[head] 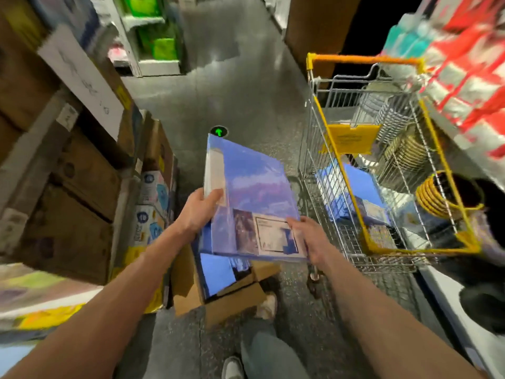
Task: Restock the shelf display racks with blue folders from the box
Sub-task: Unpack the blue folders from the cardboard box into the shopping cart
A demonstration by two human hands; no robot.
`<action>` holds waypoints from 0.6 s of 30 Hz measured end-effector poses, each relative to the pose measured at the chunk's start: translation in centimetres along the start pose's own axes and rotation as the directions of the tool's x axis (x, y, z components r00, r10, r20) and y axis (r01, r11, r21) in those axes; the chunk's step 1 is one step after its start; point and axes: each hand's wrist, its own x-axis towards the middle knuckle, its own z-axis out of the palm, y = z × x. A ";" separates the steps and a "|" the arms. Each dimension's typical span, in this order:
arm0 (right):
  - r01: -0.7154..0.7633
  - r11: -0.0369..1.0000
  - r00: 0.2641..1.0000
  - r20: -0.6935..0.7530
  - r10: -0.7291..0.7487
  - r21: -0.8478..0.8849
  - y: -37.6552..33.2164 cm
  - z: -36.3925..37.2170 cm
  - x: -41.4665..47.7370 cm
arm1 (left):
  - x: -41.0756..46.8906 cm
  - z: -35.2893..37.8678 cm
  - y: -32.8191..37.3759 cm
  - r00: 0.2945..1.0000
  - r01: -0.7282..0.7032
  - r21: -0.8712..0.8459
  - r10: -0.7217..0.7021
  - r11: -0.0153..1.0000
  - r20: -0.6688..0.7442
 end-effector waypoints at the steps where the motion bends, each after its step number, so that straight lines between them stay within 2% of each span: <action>1: 0.032 0.999 0.999 -0.025 -0.031 0.023 0.1 -1.2 -1.1 | -0.8 0.8 0.6 1.000 0.009 -0.036 -0.010 0.999 -0.015; 4: 0.088 0.994 0.992 -0.092 -0.082 0.068 -0.5 -4.3 -4.0 | -2.9 3.5 2.5 0.997 0.073 -0.136 -0.070 0.988 0.028; 8: 0.165 0.986 0.966 -0.205 -0.157 0.023 -1.2 -10.1 -6.7 | -5.3 8.7 4.9 0.986 0.127 -0.153 -0.108 0.980 0.128; 15: 0.146 0.981 0.946 -0.309 -0.099 0.130 -1.4 -22.3 -8.0 | -6.0 22.0 8.5 0.983 0.016 -0.039 -0.009 0.999 0.183; 18: 0.130 0.989 0.925 -0.367 -0.095 0.071 -1.6 -27.7 -7.2 | -5.4 28.2 9.7 0.983 -0.039 0.015 0.036 0.999 0.181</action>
